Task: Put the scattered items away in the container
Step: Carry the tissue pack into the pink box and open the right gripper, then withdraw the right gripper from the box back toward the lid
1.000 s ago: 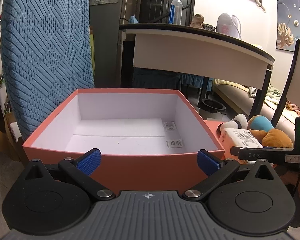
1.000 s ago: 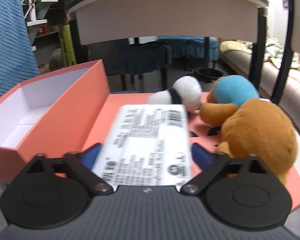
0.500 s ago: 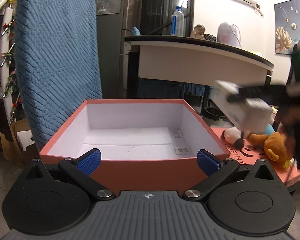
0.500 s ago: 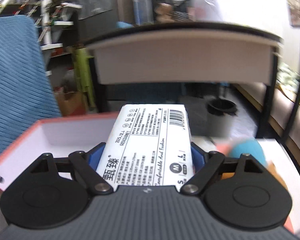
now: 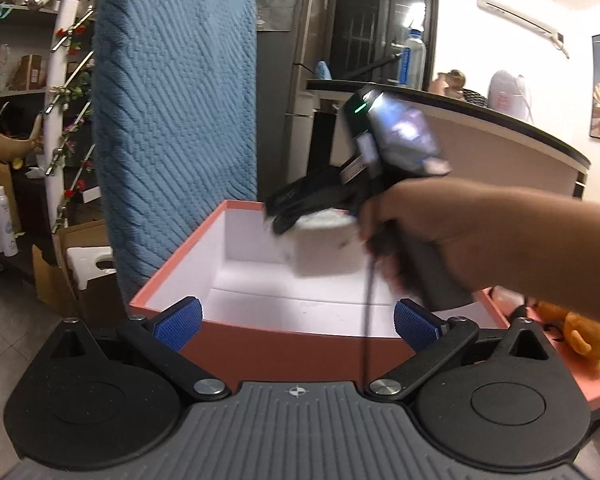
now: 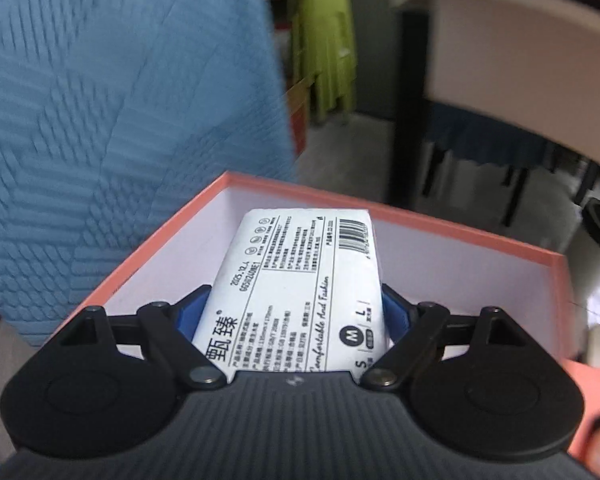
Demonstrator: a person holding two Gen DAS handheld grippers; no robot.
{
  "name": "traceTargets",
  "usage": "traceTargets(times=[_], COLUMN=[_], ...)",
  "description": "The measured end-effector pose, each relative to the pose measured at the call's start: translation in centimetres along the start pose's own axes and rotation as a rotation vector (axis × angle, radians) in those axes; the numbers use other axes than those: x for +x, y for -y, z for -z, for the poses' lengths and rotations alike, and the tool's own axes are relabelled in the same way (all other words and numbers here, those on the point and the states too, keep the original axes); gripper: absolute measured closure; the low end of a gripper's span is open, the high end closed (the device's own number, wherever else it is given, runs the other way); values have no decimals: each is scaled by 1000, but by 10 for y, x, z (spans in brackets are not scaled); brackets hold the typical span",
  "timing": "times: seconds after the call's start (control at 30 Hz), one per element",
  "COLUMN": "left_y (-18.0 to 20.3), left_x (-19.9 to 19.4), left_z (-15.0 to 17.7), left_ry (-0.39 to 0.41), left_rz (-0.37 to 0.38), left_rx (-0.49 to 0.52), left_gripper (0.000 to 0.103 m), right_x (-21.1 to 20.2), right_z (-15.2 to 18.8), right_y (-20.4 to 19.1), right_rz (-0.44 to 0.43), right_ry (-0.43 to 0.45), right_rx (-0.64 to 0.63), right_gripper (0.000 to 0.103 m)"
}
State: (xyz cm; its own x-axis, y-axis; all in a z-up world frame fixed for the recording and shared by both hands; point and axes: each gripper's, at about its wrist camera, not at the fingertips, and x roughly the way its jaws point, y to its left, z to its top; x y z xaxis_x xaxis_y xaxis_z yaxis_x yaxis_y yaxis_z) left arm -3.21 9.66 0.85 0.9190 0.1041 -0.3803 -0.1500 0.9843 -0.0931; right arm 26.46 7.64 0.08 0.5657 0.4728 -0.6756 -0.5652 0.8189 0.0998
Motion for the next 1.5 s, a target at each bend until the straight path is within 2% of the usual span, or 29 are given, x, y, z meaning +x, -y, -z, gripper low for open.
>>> traceTargets(times=[0.23, 0.4, 0.5, 0.57, 0.77, 1.03, 1.13, 1.5], left_y=[-16, -18, -15, -12, -2, 7, 14, 42], left_x=[7, 11, 12, 9, 0, -10, -17, -12], left_z=[-2, -4, -4, -4, -2, -3, -2, 0], left_ry=[-16, -21, -23, -4, 50, 117, 173, 175], left_rz=[-14, -16, -17, -31, -34, -5, -7, 46], left_rx=[-32, -42, -35, -21, 16, -9, 4, 21], left_gripper=[0, 0, 0, 0, 0, 0, 0, 0], right_x=[63, 83, 88, 86, 51, -30, -59, -188], right_z=[11, 16, 17, 15, 4, 4, 13, 80], right_y=[-20, -14, -10, -8, -5, 21, 36, 95], right_rz=[-20, -25, -57, -72, -60, 5, 47, 189], right_ry=[-50, -100, -135, -121, -33, 87, 139, 297], right_rx=[-81, -86, -69, -56, -61, -43, -24, 90], right_gripper=[18, 16, 8, 8, 8, 8, 8, 8])
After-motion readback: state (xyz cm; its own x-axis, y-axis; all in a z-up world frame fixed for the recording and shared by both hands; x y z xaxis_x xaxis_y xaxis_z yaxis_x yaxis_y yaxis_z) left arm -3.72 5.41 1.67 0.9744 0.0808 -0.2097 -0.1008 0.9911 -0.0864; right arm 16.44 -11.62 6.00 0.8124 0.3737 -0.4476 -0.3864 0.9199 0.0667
